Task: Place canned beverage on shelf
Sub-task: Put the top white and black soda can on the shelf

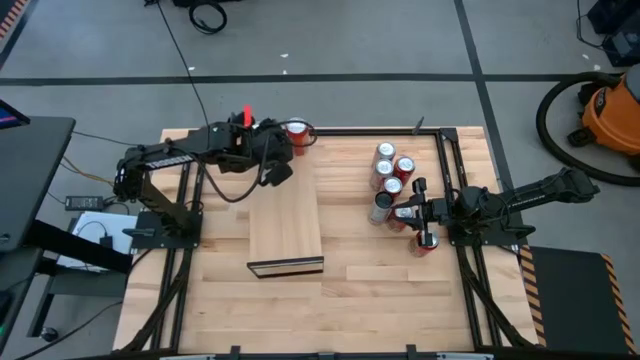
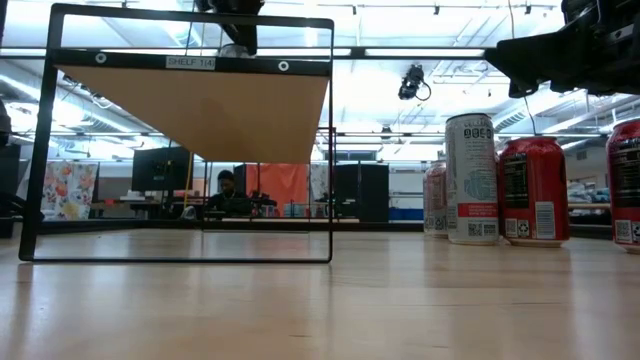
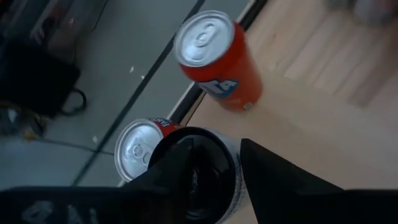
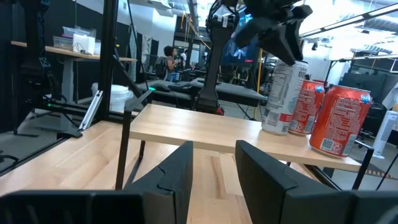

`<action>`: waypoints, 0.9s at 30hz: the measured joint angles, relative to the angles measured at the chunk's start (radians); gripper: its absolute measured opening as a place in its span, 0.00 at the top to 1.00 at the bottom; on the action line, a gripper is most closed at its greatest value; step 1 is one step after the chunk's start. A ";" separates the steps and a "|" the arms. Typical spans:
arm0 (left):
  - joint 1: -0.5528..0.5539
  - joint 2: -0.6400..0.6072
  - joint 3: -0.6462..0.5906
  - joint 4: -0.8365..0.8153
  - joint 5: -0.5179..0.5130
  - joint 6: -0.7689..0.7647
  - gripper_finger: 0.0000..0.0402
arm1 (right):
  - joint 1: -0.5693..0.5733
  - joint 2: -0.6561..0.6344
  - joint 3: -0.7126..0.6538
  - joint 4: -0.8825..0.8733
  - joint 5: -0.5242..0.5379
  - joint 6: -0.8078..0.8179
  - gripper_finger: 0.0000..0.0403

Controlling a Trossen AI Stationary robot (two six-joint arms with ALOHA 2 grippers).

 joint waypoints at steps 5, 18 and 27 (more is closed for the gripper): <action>0.007 0.000 0.000 0.000 -0.005 -0.110 0.65 | 0.000 0.000 0.000 0.000 0.000 0.000 0.68; 0.006 0.000 0.000 0.005 0.000 -0.166 0.63 | 0.000 0.000 0.000 0.000 0.000 0.000 0.68; 0.005 0.000 0.036 0.046 0.015 -0.075 0.42 | 0.000 0.000 0.000 0.000 0.000 0.000 0.68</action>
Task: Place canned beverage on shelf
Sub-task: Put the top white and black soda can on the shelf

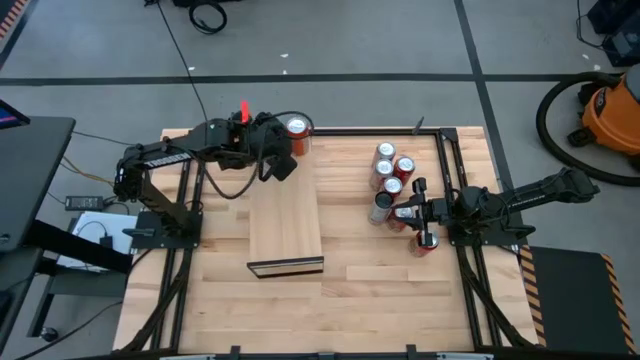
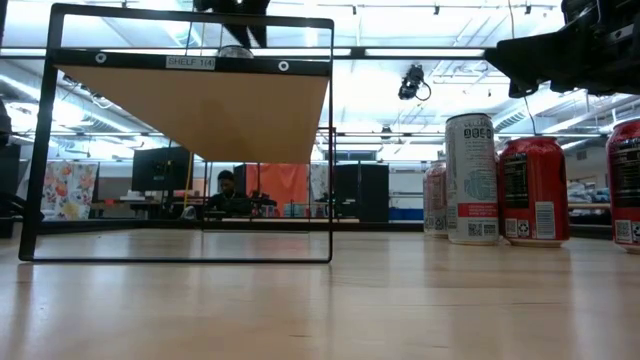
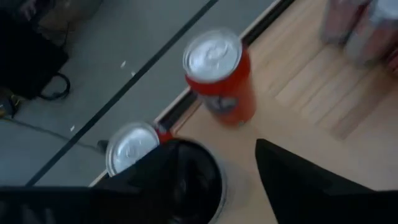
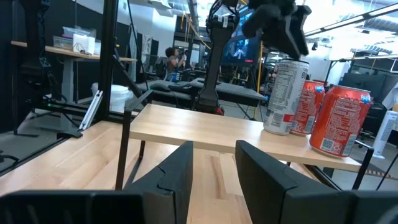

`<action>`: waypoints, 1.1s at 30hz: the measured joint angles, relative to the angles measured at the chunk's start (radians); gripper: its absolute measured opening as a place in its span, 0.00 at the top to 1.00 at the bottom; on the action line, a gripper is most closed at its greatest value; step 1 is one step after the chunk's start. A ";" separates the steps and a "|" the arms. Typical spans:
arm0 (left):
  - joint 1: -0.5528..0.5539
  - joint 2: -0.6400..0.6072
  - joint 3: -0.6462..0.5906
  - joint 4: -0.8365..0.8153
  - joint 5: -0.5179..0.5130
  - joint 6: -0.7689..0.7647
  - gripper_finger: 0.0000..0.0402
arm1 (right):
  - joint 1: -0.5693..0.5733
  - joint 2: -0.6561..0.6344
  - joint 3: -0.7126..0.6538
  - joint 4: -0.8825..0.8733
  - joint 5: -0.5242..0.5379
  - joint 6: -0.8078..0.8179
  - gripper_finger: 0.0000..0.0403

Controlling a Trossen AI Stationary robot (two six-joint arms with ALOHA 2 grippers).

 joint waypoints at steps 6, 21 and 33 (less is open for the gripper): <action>-0.002 -0.001 0.085 -0.002 0.000 0.118 0.38 | 0.000 0.000 0.000 0.000 0.000 0.000 0.68; 0.091 -0.001 0.121 -0.164 0.257 0.281 0.27 | 0.000 0.000 0.000 -0.004 0.000 0.007 0.68; 0.083 -0.001 0.121 -0.095 0.248 0.505 0.13 | 0.000 0.000 0.000 -0.006 0.000 0.007 0.68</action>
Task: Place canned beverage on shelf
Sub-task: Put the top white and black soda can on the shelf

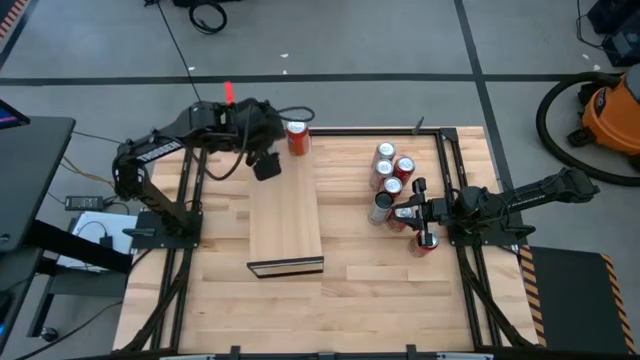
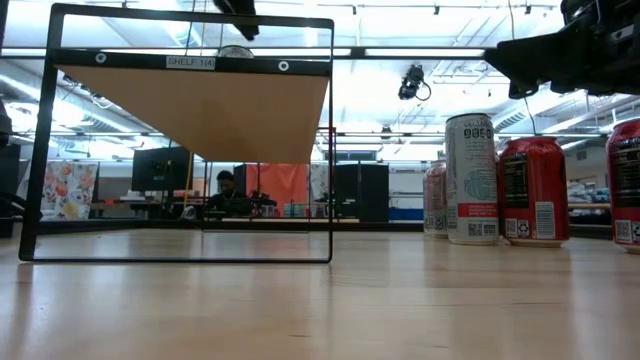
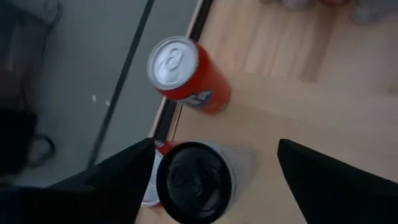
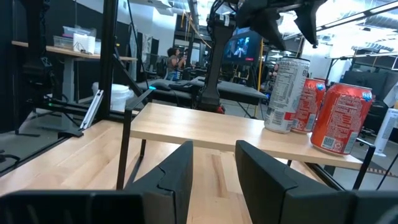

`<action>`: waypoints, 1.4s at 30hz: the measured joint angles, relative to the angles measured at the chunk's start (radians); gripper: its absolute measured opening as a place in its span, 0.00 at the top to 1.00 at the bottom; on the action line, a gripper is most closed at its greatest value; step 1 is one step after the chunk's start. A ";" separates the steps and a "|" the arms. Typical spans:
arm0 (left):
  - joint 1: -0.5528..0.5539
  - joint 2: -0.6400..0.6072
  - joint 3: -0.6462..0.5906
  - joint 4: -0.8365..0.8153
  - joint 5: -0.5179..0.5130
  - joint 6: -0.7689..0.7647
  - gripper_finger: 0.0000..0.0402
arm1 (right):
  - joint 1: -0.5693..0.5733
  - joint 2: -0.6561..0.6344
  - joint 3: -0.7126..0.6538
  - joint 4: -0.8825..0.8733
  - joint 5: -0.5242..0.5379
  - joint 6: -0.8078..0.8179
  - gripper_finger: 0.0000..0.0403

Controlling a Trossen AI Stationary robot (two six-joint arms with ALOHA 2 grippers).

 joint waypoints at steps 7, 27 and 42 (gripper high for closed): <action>0.040 0.005 0.000 -0.011 -0.007 0.063 0.13 | 0.000 0.000 0.000 -0.003 0.000 0.004 0.68; 0.146 0.006 -0.077 -0.030 0.123 -0.012 0.13 | 0.000 0.000 0.000 -0.007 0.000 0.000 0.68; 0.105 0.005 -0.076 -0.051 0.119 -0.119 0.30 | 0.000 0.000 0.000 0.000 0.000 0.002 0.68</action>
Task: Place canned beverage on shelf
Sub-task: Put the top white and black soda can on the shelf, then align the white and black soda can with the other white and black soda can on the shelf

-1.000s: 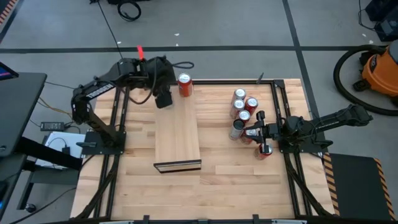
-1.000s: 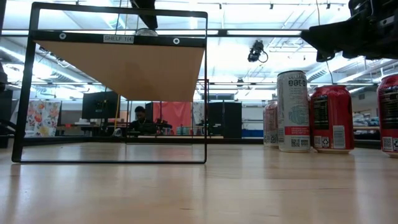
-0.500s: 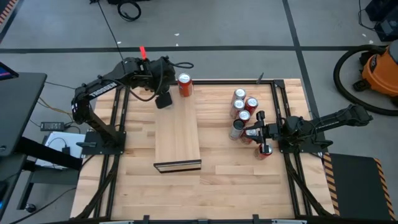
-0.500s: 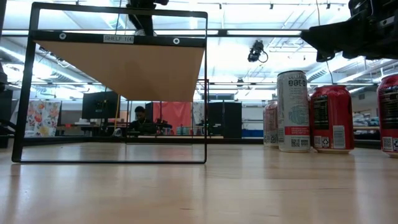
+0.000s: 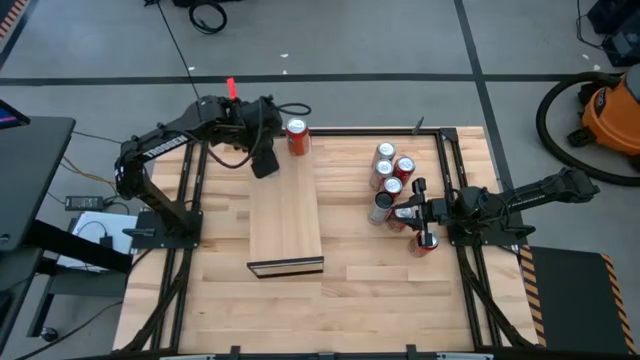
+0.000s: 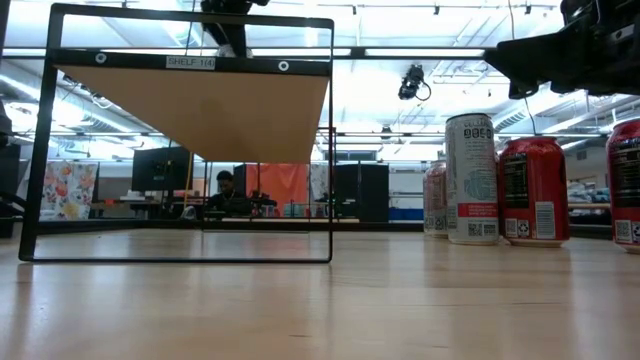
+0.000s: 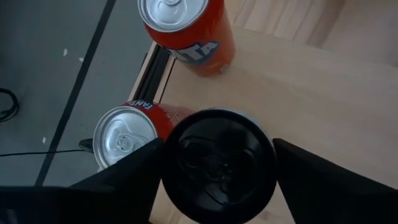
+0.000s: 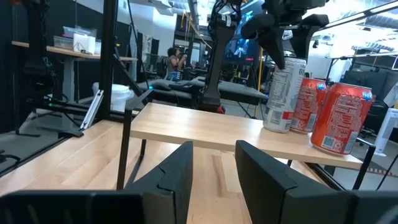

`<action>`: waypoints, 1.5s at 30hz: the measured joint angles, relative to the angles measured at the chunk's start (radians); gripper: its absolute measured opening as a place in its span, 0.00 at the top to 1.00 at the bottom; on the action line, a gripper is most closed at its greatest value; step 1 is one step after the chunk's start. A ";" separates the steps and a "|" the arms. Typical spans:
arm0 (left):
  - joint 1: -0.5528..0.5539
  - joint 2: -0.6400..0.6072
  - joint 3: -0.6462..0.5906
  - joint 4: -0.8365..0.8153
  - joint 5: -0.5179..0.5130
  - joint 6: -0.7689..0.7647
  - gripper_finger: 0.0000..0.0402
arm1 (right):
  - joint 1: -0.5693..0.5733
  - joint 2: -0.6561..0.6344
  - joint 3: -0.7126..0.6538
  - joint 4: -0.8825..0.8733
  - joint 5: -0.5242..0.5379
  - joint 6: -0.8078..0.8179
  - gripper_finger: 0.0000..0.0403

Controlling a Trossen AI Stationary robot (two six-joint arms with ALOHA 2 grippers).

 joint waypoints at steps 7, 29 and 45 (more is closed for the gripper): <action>0.000 0.000 0.002 -0.026 -0.022 -0.081 0.32 | 0.000 0.000 0.000 -0.001 0.000 0.001 0.68; 0.001 0.000 0.000 -0.065 -0.026 -0.195 0.20 | 0.000 0.000 0.000 -0.001 0.000 0.001 0.68; -0.049 -0.001 0.151 0.077 -0.050 -0.067 0.13 | 0.000 0.000 0.000 -0.002 0.002 -0.006 0.68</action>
